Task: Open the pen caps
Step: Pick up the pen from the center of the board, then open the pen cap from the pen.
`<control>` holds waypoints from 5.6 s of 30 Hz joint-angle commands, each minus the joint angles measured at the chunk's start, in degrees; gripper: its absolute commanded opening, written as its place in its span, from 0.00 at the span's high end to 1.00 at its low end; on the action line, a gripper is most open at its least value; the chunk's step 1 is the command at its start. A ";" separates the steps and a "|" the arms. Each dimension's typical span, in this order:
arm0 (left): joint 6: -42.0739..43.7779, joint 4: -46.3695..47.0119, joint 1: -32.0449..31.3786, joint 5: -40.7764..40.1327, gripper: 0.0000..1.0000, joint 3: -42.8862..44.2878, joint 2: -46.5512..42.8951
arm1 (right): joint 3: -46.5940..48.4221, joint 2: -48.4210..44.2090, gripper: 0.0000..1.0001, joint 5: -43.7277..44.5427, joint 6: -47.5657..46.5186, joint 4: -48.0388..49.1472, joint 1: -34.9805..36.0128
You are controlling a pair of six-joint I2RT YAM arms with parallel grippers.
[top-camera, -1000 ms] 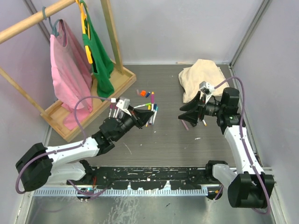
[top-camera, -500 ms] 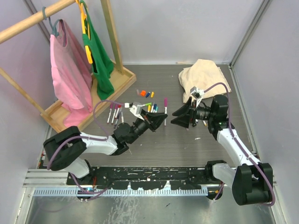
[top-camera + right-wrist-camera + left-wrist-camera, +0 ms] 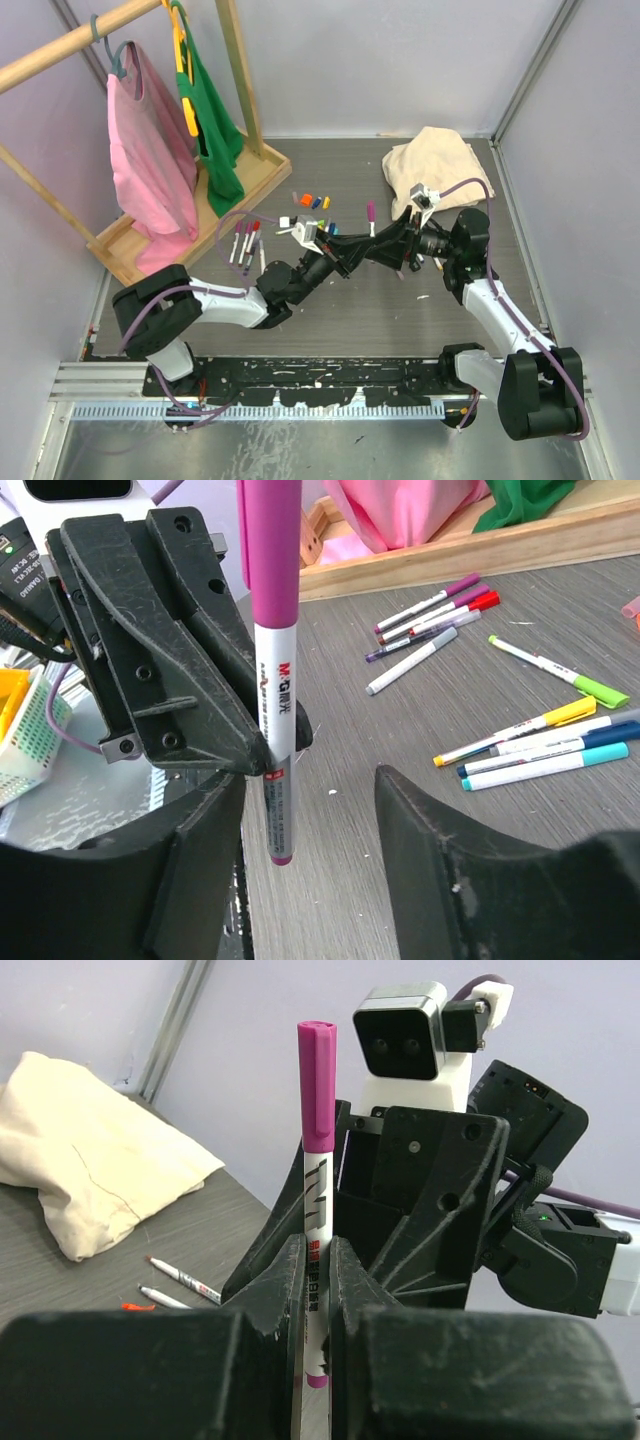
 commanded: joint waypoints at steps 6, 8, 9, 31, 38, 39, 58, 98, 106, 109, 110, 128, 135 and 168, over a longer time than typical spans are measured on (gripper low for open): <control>0.68 4.68 -0.58 -1.15 1.00 2.57 0.64 | 1.04 -1.55 0.80 0.59 0.74 2.51 0.43; 0.50 4.68 -0.55 -1.35 0.99 2.42 0.49 | 1.18 -1.79 0.91 0.38 0.72 2.54 0.44; 0.41 4.68 -0.59 -1.51 0.95 2.27 0.37 | 1.34 -1.90 0.96 0.27 0.65 2.45 0.42; -13.02 -20.75 11.19 24.08 0.38 2.13 -13.81 | 11.75 -0.53 0.99 -2.22 -18.79 -26.99 0.37; -8.52 -34.95 11.15 25.67 0.38 8.05 -14.77 | 12.54 -0.13 0.99 -4.21 -21.58 -29.63 0.38; -8.50 -35.10 11.25 25.63 0.40 8.36 -14.49 | 12.56 -0.11 0.99 -4.40 -21.72 -29.73 0.39; -11.06 -34.32 11.28 27.76 0.70 14.01 -8.40 | 13.34 0.94 0.99 -5.32 -24.89 -32.92 1.13; -13.64 -17.05 10.44 24.96 1.00 9.46 -3.08 | 13.68 2.53 0.92 -3.45 -17.66 -29.48 1.32; -14.29 -14.24 10.56 22.00 0.60 6.51 -4.86 | 14.81 2.48 0.99 -3.32 -19.63 -32.13 1.31; -14.99 -13.24 10.86 21.12 0.46 5.61 -5.71 | 15.02 2.60 0.99 -3.80 -20.55 -33.09 1.29; -15.20 -13.11 11.03 20.95 0.44 5.50 -6.05 | 15.12 2.62 0.99 -3.97 -20.83 -33.36 1.28; -20.11 -13.58 14.01 20.07 0.51 10.49 -5.99 | 15.72 2.87 0.99 -3.58 -23.76 -36.14 1.32; -20.39 -16.72 14.13 20.57 0.63 13.10 -4.94 | 15.79 2.53 0.99 -2.92 -24.35 -36.63 1.24; -22.19 -21.10 21.27 15.43 1.00 18.37 -6.05 | 16.35 0.66 0.99 6.28 -30.58 -41.01 1.98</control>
